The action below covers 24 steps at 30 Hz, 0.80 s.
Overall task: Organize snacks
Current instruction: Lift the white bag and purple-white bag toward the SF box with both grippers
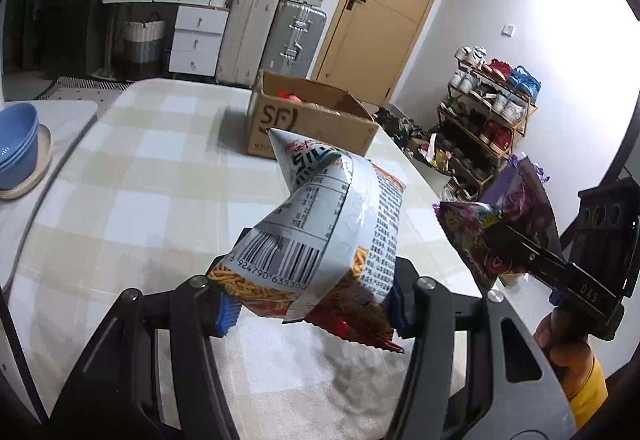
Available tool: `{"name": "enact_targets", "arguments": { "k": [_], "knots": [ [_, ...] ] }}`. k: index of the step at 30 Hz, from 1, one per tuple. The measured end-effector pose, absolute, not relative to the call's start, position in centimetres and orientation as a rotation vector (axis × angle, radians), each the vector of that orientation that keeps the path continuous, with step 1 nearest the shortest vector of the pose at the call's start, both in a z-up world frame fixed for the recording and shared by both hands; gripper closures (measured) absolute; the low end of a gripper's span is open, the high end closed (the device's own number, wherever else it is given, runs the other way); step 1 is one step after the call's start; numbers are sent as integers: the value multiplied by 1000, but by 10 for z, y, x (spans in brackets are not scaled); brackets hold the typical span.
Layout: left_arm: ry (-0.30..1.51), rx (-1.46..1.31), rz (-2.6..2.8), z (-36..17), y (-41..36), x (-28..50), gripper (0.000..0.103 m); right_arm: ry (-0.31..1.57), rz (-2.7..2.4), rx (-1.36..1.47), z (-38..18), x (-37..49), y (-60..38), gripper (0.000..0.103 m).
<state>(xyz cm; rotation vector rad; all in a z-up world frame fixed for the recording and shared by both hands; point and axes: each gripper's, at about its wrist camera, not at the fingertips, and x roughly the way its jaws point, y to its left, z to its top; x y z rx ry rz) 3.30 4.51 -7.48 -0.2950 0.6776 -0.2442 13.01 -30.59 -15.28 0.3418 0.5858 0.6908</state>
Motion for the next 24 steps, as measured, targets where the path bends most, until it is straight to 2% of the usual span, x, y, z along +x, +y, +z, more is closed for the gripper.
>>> {"name": "enact_targets", "arguments": {
  "k": [15,24],
  "knots": [
    [730,-272,-252,-99,25,72,50,616,686,353,-158,150,-302,69],
    [693,-252,-225,-80,24,129,50,591,724,338,-135,198,-297,69]
  ]
}}
